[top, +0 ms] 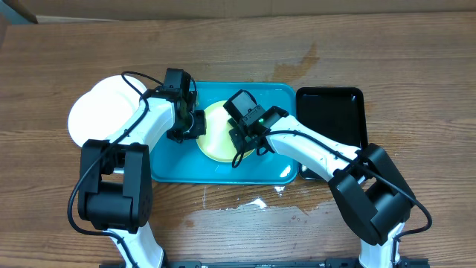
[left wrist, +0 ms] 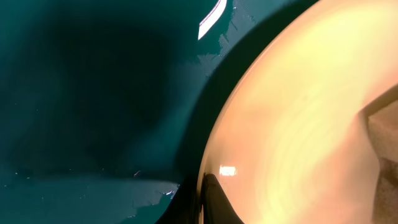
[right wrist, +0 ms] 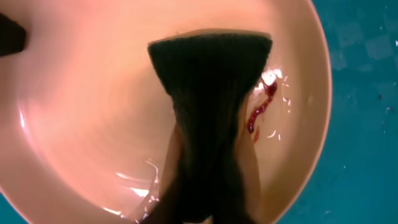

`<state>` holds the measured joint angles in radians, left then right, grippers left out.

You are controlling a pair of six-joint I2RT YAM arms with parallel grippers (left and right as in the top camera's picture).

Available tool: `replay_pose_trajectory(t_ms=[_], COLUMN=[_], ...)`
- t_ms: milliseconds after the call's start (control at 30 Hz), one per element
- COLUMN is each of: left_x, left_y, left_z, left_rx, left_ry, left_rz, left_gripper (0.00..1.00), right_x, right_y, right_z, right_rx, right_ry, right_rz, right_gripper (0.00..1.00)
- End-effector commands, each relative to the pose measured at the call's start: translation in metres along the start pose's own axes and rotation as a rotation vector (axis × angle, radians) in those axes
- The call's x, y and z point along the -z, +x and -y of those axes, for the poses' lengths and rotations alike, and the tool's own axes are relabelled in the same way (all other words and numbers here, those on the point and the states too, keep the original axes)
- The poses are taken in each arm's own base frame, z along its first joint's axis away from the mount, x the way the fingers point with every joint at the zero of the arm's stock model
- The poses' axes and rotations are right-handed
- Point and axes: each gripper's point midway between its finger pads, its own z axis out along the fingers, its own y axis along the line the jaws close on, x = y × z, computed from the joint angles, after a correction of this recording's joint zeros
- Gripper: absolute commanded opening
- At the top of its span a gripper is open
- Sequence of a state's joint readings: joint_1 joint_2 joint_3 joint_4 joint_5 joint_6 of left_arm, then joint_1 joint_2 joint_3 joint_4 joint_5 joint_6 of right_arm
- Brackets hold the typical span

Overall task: Clean dirty plates on tray and stack at the side
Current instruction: 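Scrub the stain on the held yellow plate with the sponge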

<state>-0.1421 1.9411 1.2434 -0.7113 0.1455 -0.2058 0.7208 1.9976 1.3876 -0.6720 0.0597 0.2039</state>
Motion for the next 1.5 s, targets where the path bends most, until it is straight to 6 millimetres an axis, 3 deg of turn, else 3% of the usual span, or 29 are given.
replay_pose_trajectory(t_ms=[0,267,467,533,800,900,1233,1467], left_x=[-0.011,-0.011,-0.011,-0.011,-0.011,-0.011,-0.011,-0.011], left_y=[0.012,0.011,0.011,0.011,0.011,0.011,0.011,0.011], left_z=[-0.013,-0.013,-0.013,-0.013,-0.013,-0.013,-0.013,-0.013], left_rx=[-0.017,-0.018,-0.018,-0.018,-0.018,-0.018,-0.018,-0.018], left_ry=[-0.053,-0.052,-0.052,-0.052,-0.052,-0.053,-0.052,-0.052], left_rz=[-0.039,-0.035,-0.035,-0.035,-0.035,-0.036,-0.035,-0.035], left_gripper=[0.04,0.04,0.04,0.04,0.04,0.04,0.04,0.04], right_x=[0.007,0.008,0.006,0.007,0.049,0.053,0.003,-0.012], right_y=[-0.01,-0.007,0.003,0.002,-0.038,-0.04,-0.005,0.004], right_z=[0.0,0.0,0.003,0.003,-0.004,-0.003,0.005,0.006], right_rx=[0.006,0.007,0.005,0.005,0.002,0.013,0.027,0.03], right_ry=[0.017,0.018,0.03,0.03,0.006,0.01,0.043,0.053], right_rz=[0.031,0.022,-0.02,-0.017,0.117,0.126,0.005,-0.032], right_gripper=[0.44,0.49,0.43,0.49,0.5,0.5,0.5,0.51])
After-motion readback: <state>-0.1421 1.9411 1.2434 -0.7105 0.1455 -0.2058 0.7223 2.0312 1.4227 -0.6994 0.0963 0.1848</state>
